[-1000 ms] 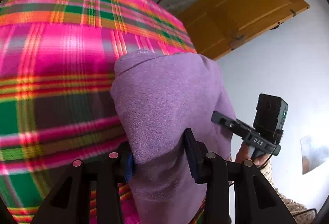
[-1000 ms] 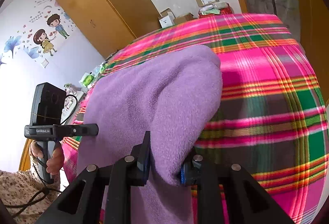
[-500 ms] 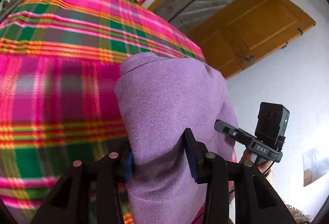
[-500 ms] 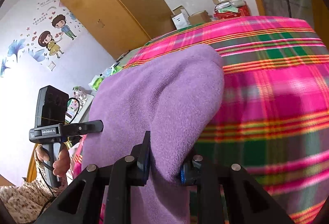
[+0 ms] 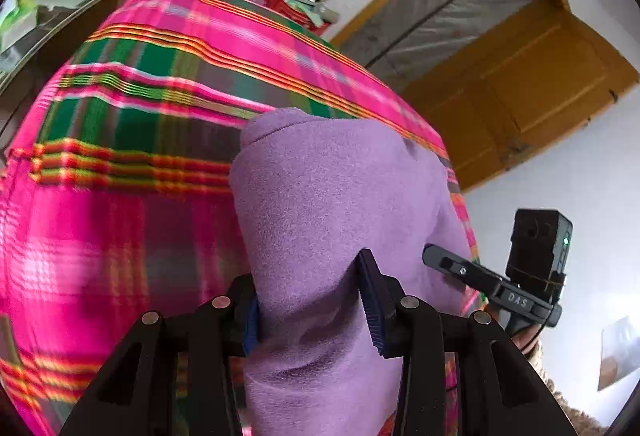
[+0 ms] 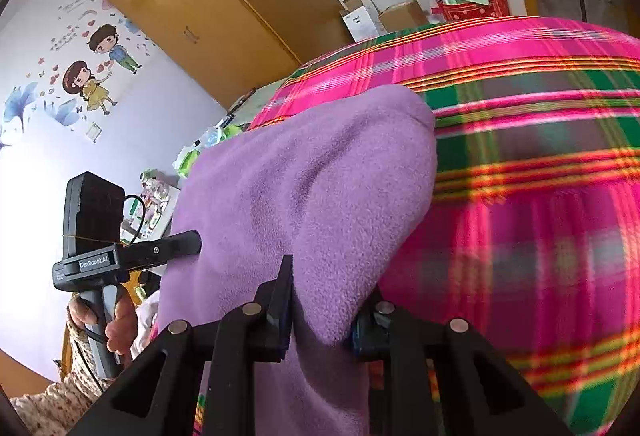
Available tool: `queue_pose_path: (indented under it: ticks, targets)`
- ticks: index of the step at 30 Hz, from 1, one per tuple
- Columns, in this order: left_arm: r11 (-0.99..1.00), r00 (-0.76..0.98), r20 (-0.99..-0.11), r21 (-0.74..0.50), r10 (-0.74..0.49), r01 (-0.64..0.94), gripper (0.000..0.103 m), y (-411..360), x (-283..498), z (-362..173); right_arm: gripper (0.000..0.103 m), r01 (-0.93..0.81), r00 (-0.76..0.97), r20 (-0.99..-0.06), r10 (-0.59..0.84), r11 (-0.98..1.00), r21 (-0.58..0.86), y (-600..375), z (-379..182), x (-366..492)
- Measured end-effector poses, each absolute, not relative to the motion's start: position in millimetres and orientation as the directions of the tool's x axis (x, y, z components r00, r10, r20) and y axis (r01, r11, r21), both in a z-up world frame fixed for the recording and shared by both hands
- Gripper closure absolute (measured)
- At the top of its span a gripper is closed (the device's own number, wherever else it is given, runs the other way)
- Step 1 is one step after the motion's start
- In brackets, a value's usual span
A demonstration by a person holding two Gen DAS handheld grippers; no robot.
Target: Fold clothes
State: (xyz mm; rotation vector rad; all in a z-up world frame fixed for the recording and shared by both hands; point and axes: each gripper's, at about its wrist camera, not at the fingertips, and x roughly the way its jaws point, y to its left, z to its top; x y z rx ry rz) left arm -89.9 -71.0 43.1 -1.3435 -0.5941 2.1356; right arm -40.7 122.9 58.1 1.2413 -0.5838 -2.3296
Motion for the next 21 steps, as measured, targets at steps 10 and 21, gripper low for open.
queue_pose_path:
  ticks: [10,21]
  targets:
    - [-0.774,-0.395,-0.676,-0.605,0.622,-0.184,0.060,-100,-132,38,0.081,0.158,-0.522,-0.649,-0.554,-0.810,0.564,97,47,-85]
    - [-0.792,-0.388,-0.701,-0.593,0.598,-0.148,0.051,-109,-136,15,0.070,0.181,-0.535,-0.698,-0.476,-0.871,0.456,83,32,-99]
